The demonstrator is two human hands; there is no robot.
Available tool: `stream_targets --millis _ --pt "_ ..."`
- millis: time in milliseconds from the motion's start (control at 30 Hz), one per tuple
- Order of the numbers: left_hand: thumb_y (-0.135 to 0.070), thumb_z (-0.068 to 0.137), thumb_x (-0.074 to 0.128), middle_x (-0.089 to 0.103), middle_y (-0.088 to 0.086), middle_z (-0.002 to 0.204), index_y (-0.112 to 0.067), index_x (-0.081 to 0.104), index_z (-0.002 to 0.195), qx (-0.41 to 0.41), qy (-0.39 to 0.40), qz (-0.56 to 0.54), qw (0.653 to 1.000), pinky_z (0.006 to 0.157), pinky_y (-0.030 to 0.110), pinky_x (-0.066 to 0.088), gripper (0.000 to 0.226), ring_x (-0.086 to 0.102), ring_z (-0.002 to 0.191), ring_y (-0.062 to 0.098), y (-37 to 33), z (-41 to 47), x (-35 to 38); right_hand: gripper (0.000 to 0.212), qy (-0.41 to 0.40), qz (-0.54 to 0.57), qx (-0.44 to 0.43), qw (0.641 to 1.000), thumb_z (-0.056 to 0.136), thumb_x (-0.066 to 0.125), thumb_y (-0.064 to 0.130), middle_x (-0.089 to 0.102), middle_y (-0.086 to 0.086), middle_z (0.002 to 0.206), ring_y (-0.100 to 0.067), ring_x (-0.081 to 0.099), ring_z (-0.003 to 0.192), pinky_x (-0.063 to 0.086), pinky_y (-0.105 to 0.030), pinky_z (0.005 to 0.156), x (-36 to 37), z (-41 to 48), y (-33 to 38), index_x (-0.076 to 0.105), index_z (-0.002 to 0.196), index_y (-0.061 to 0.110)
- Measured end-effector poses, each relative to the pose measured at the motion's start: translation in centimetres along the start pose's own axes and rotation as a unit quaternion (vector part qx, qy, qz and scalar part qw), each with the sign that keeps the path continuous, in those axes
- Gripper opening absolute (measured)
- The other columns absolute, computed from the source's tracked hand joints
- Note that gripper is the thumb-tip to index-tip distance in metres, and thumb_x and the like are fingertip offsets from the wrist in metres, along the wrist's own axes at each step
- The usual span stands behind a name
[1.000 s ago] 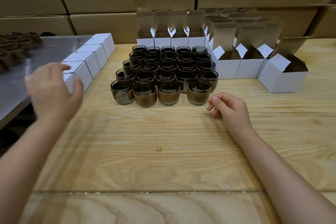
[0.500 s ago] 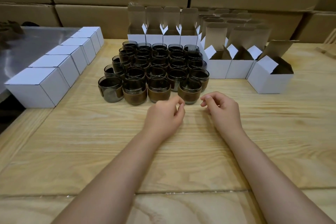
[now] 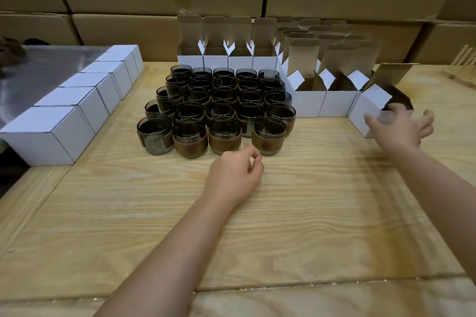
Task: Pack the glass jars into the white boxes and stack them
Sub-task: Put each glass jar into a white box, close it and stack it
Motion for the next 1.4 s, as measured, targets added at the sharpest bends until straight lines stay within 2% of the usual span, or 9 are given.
stream_targets --millis 300,567,700,800,967,1033,1133,1267,1400 --pt "-0.029 0.093 0.051 0.053 -0.007 0.056 -0.023 0.063 0.093 -0.017 0.004 -0.011 1.0 0.063 0.035 0.049 0.013 0.057 0.064 0.016 0.0 0.0 -0.1 0.032 -0.002 -0.038 -0.128 0.991 0.095 0.05 0.036 0.025 -0.02 0.146 -0.036 0.011 0.139 0.026 -0.053 0.107 -0.5 -2.3 0.8 0.061 0.104 0.008" --pt "-0.045 0.095 0.047 0.056 -0.009 0.061 -0.028 0.06 0.085 -0.007 0.004 -0.032 0.999 0.06 0.029 0.043 0.023 0.053 0.061 0.005 -0.3 -0.2 -0.4 0.024 0.023 -0.021 -0.214 0.976 0.094 0.052 0.035 0.025 -0.017 0.144 -0.039 0.023 0.127 0.028 -0.047 0.102 -0.6 -12.7 3.1 0.063 0.1 0.014" --pt "-0.067 0.082 0.039 0.059 -0.015 0.09 -0.032 0.057 0.115 0.045 -0.003 -0.138 0.989 0.067 0.032 0.049 0.051 0.053 0.064 0.003 -0.9 -0.6 -0.8 0.03 0.008 -0.049 -0.259 0.965 0.089 0.053 0.046 0.032 -0.017 0.138 -0.037 0.029 0.118 0.033 -0.047 0.096 -0.6 -18.1 4.9 0.066 0.093 0.019" --pt "-0.067 0.077 0.039 0.057 -0.013 0.108 -0.03 0.047 0.128 0.072 -0.001 -0.205 0.976 0.075 0.035 0.052 0.063 0.058 0.078 0.01 -1.0 -0.7 -0.8 0.035 -0.008 -0.054 -0.294 0.954 0.085 0.051 0.051 0.04 -0.019 0.13 -0.037 0.036 0.109 0.037 -0.045 0.088 -0.3 -21.5 6.9 0.067 0.087 0.019" --pt "-0.068 0.072 0.048 0.058 -0.003 0.119 -0.037 0.04 0.123 0.047 -0.013 -0.27 0.962 0.09 0.033 0.048 0.06 0.055 0.112 0.01 -0.3 -0.4 -0.9 0.03 0.026 -0.055 -0.35 0.935 0.082 0.064 0.033 0.044 -0.023 0.12 -0.038 0.051 0.092 0.044 -0.04 0.072 1.2 -24.3 9.3 0.067 0.102 0.011" --pt "-0.067 0.072 0.049 0.06 -0.004 0.113 -0.044 0.041 0.114 0.029 -0.037 -0.285 0.957 0.089 0.028 0.046 0.049 0.055 0.111 0.007 0.0 -0.4 -1.2 0.028 0.024 -0.052 -0.402 0.914 0.082 0.065 0.029 0.05 -0.025 0.112 -0.036 0.057 0.071 0.042 -0.032 0.056 1.2 -24.8 9.8 0.066 0.096 0.006" --pt "-0.063 0.075 0.045 0.06 -0.007 0.105 -0.047 0.04 0.111 0.026 -0.056 -0.292 0.955 0.086 0.028 0.045 0.039 0.056 0.105 0.008 0.0 -0.3 -1.4 0.035 0.028 -0.015 -0.455 0.89 0.087 0.044 0.036 0.051 -0.017 0.106 -0.026 0.052 0.055 0.034 -0.024 0.05 0.6 -24.0 10.3 0.067 0.095 0.011" --pt "-0.058 0.081 0.038 0.054 -0.015 0.098 -0.037 0.038 0.13 0.058 -0.041 -0.268 0.961 0.086 0.034 0.043 0.054 0.054 0.1 0.014 -0.2 -0.4 -1.1 0.035 0.014 0.111 -0.406 0.907 0.093 0.042 0.031 0.052 -0.008 0.099 -0.019 0.054 0.068 0.045 -0.029 0.054 0.3 -21.0 9.3 0.063 0.111 0.012" --pt "-0.059 0.082 0.034 0.056 -0.011 0.106 -0.027 0.037 0.138 0.069 -0.03 -0.252 0.965 0.089 0.036 0.043 0.064 0.053 0.105 0.013 -0.3 -0.4 -1.0 0.004 0.062 0.231 -0.317 0.917 0.087 0.062 0.015 0.05 -0.001 0.098 -0.01 0.053 0.081 0.04 -0.004 0.062 1.3 -19.3 8.0 0.06 0.088 0.019"
Point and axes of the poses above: each hand's wrist, its own z-axis towards the middle knuckle, its own x-axis out of the palm, y = z × x, the point moved 4 cm from there along z, towards the middle knuckle
